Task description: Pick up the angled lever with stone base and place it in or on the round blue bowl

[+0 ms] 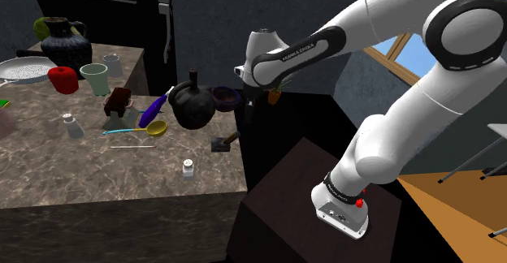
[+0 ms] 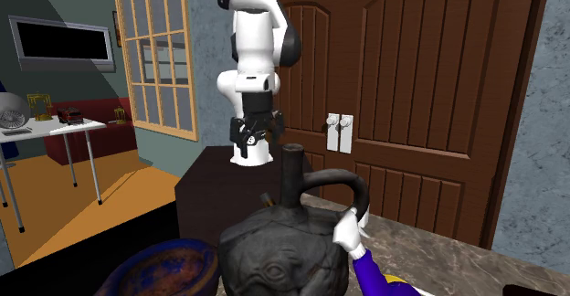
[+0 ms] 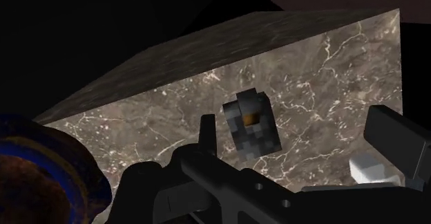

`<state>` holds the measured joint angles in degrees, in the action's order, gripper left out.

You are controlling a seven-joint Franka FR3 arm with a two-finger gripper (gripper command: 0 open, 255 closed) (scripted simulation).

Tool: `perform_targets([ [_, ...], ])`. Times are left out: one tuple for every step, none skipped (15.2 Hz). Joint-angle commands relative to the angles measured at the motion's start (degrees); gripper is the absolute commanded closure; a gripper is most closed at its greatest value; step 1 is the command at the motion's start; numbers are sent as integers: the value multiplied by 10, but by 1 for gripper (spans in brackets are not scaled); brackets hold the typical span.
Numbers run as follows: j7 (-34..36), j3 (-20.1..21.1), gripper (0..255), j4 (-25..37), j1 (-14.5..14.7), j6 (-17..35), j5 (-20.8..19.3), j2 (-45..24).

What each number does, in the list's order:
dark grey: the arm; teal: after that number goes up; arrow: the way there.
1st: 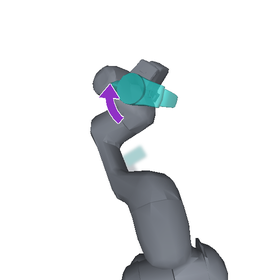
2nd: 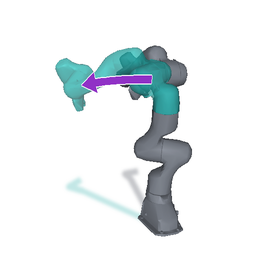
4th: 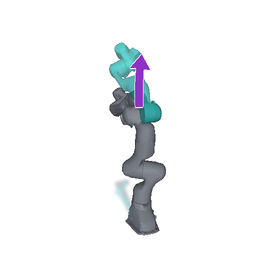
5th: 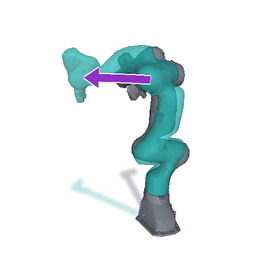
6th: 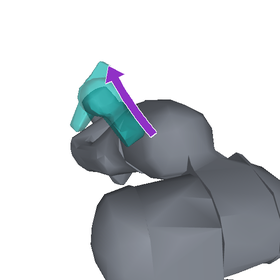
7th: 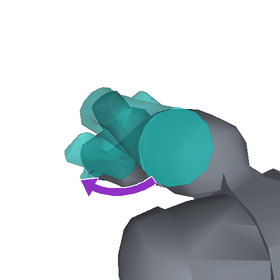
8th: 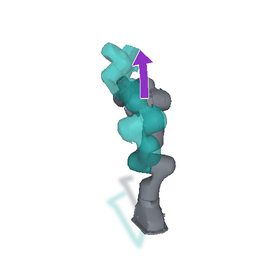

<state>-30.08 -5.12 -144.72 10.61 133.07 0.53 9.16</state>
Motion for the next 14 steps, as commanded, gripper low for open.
perform_targets([
  [-18, 3, 0, 13, 9, 41, 9, -51],
  [-28, 5, 0, 20, 12, 57, 14, -74],
  [-38, 7, 0, 28, 14, 72, 18, -97],
  [-48, 9, 0, 37, 17, 87, 22, -120],
  [-57, 12, 0, 47, 19, 101, 27, -143],
  [-66, 16, 0, 57, 21, 114, 30, -166],
  [-75, 19, 0, 68, 22, 127, 34, -188],
  [-83, 23, 0, 78, 23, 137, 37, -209],
  [-84, 24, 0, 78, 22, 145, 38, -216],
  [-85, 24, 0, 78, 22, 152, 39, -223],
  [-86, 25, 0, 77, 22, 159, 41, -230],
  [-87, 26, 0, 77, 22, 167, 42, -238],
  [-88, 27, 0, 77, 21, 174, 43, -245],
  [-89, 27, 0, 78, 21, 181, 45, -252],
])
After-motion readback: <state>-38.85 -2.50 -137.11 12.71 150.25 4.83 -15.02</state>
